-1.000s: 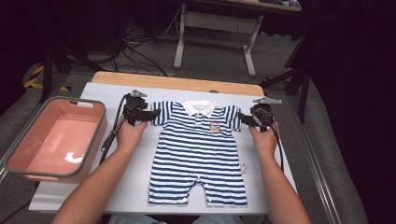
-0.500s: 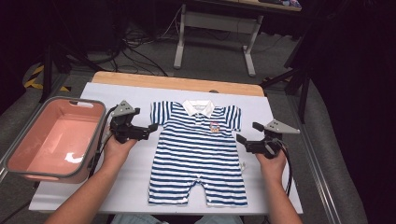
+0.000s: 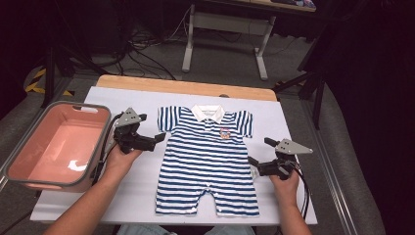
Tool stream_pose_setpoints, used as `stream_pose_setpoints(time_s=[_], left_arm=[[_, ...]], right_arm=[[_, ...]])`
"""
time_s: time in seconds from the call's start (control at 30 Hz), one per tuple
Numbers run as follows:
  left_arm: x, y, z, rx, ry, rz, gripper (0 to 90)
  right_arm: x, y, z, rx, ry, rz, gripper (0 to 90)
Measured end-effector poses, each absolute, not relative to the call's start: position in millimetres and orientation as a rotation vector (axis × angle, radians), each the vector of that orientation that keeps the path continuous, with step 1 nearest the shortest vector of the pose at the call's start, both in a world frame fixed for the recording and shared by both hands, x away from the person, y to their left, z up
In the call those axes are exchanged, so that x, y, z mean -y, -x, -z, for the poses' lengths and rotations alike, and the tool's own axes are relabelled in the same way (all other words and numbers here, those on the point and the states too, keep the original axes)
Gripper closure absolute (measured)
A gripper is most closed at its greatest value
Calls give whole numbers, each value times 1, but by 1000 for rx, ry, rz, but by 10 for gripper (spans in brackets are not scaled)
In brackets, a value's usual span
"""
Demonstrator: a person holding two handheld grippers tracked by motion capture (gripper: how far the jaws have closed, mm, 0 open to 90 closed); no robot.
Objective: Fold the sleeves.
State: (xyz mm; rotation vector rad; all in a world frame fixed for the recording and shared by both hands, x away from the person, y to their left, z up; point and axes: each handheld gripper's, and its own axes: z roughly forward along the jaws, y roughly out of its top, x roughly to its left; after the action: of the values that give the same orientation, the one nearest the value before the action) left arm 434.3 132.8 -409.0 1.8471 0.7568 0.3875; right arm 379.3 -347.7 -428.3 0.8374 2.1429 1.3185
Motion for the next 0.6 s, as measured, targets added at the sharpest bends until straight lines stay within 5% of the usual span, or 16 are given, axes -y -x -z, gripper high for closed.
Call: stream_pose_setpoints(time_s=[0.6], left_arm=[[-116, -476, 412, -861, -2035, -371, 54]], right_arm=[[345, -378, 430, -2181, -824, -1354, 0]])
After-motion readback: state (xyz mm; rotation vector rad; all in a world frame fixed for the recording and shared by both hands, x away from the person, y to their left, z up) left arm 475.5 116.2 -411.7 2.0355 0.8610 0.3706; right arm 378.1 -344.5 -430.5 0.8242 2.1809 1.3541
